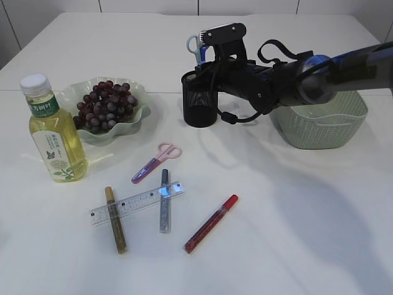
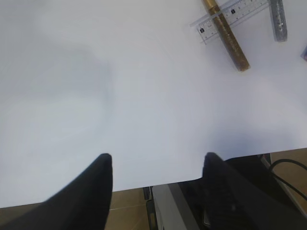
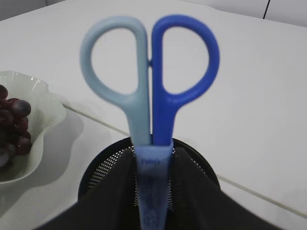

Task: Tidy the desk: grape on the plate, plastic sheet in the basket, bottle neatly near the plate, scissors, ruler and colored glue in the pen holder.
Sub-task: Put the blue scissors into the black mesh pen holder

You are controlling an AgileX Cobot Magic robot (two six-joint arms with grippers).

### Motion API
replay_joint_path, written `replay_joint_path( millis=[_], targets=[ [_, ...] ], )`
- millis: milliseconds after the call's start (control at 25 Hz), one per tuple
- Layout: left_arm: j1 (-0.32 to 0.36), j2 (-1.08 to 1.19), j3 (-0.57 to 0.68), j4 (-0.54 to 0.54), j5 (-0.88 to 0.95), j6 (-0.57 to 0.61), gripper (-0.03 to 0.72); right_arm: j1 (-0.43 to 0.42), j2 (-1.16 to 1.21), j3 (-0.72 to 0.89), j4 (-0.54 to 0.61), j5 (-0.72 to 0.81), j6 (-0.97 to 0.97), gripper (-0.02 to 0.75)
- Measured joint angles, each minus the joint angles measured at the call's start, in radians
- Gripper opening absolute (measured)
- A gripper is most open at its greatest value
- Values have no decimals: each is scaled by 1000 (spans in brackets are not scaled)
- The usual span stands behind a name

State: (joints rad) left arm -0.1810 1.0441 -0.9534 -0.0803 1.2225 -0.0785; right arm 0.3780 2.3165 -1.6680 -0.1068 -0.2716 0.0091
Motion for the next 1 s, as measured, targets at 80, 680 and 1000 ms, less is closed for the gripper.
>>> replay_joint_path(
  millis=[80, 680, 1000],
  targets=[
    [0, 0, 0, 0, 0, 0, 435, 0, 0, 0, 0, 5, 0, 229],
    [0, 0, 0, 2, 2, 0, 435, 0, -24, -12, 0, 116, 7, 319],
    [0, 0, 0, 4, 12, 0, 435, 0, -168, -98, 2, 505, 9, 319]
  ],
)
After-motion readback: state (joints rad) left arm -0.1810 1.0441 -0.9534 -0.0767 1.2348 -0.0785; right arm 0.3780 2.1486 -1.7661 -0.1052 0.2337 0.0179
